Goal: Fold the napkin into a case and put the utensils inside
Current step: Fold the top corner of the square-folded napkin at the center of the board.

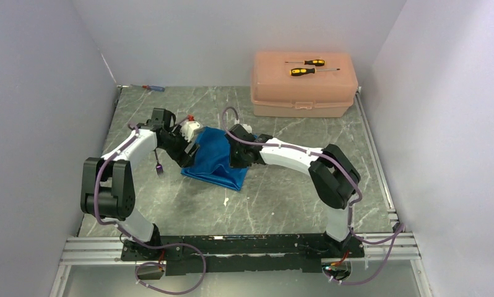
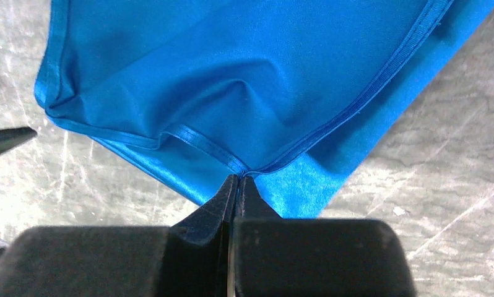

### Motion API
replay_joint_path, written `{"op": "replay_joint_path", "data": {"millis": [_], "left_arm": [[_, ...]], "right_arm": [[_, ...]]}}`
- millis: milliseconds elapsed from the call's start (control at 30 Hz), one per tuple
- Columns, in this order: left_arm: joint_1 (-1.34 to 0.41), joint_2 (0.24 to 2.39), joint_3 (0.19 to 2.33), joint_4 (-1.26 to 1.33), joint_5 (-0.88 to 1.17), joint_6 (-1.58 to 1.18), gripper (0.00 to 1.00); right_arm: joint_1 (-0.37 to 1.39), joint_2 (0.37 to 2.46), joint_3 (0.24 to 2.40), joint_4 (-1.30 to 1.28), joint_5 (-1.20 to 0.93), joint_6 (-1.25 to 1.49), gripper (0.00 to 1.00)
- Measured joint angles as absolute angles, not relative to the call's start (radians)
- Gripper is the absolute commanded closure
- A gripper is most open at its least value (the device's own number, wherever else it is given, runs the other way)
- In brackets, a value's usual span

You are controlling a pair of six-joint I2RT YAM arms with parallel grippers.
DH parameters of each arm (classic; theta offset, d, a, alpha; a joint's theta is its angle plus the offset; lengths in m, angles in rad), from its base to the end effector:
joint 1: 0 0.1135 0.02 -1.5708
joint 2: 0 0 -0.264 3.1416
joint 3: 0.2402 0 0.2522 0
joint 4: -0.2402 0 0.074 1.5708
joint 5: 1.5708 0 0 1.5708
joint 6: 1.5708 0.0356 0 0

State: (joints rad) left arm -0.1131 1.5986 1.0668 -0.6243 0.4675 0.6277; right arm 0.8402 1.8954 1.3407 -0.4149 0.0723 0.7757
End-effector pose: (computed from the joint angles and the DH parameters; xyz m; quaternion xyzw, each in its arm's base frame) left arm 0.3077 -0.0511 0.2081 0.3891 0.8701 -0.1682 0.2514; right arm 0.2728 0.3006 0.1954 -0.0201 0.9544 0.1900 0.2294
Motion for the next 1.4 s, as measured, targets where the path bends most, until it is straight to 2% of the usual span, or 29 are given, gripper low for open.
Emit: {"op": "replay_joint_path", "data": {"millis": [167, 333, 767, 933, 1133, 1167, 1200, 1267, 1400], "left_arm": [[-0.102, 1.614, 1.067, -0.614, 0.475, 0.635, 0.17], [-0.102, 1.639, 1.063, -0.598, 0.472, 0.646, 0.23], [-0.07, 1.725, 1.058, -0.562, 0.419, 0.652, 0.31], [-0.056, 1.726, 1.058, -0.562, 0.418, 0.659, 0.37], [-0.054, 1.733, 1.058, -0.561, 0.416, 0.663, 0.38], [-0.054, 1.734, 1.058, -0.561, 0.415, 0.663, 0.39], [-0.053, 1.734, 1.058, -0.561, 0.415, 0.664, 0.39], [-0.051, 1.734, 1.058, -0.562, 0.414, 0.666, 0.39], [-0.039, 1.734, 1.066, -0.573, 0.414, 0.668, 0.41]], "right_arm": [[0.863, 1.854, 1.295, -0.429, 0.094, 0.789, 1.0], [0.876, 1.806, 1.254, -0.429, 0.096, 0.797, 1.0], [0.922, 1.798, 1.235, -0.439, 0.075, 0.776, 1.0], [0.93, 1.794, 1.182, -0.432, 0.065, 0.761, 1.0], [0.931, 1.75, 1.105, -0.408, 0.065, 0.749, 1.0], [0.931, 1.741, 1.093, -0.403, 0.066, 0.748, 0.97], [0.931, 1.732, 1.082, -0.395, 0.065, 0.748, 0.9], [0.931, 1.723, 1.069, -0.384, 0.065, 0.747, 0.72], [0.93, 1.718, 1.067, -0.373, 0.065, 0.725, 0.59]]}}
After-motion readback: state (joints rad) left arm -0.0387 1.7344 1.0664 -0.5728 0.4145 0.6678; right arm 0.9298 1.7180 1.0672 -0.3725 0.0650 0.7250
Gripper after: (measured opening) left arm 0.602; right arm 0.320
